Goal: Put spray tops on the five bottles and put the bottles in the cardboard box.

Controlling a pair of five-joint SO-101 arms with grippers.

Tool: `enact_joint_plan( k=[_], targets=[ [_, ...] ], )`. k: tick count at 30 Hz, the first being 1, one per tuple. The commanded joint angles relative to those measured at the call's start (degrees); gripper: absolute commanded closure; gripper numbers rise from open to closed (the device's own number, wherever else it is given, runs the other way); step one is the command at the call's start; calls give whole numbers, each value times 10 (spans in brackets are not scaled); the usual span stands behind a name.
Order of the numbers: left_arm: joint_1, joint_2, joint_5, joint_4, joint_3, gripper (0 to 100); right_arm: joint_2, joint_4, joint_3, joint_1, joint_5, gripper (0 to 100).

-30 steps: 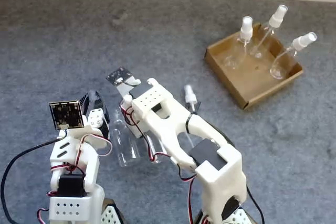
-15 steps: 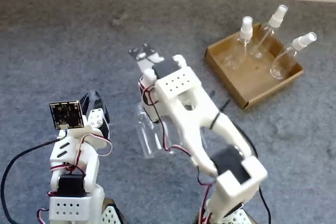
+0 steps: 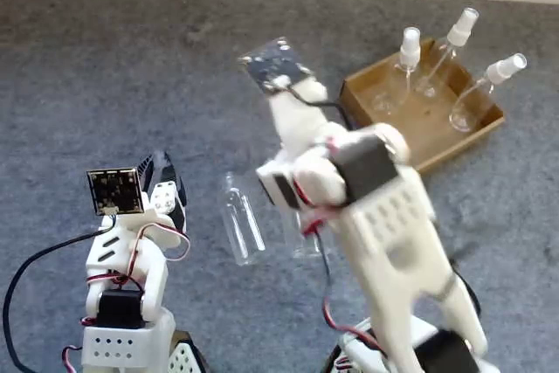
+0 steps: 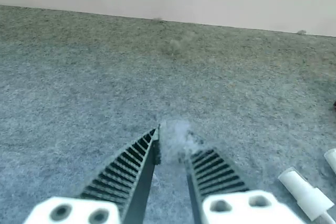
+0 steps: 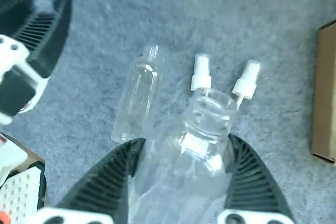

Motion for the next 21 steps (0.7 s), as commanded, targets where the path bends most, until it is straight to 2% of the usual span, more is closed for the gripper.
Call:
enact_joint_plan(
  k=[1,5,10,16,21],
  targets=[
    [11,0,3,-11,12,995,-92,-15,33,38,7,870],
    [11,0,3,-11,12,995,-172,-73,129,103,7,870],
    [12,0,3,-11,12,995,-268,-228,319,162,7,870],
    [12,1,3,-11,12,995,-378,-452,553,175,6,870],
    [12,1,3,-11,12,995,-434,-574,684,175,6,870]
  ],
)
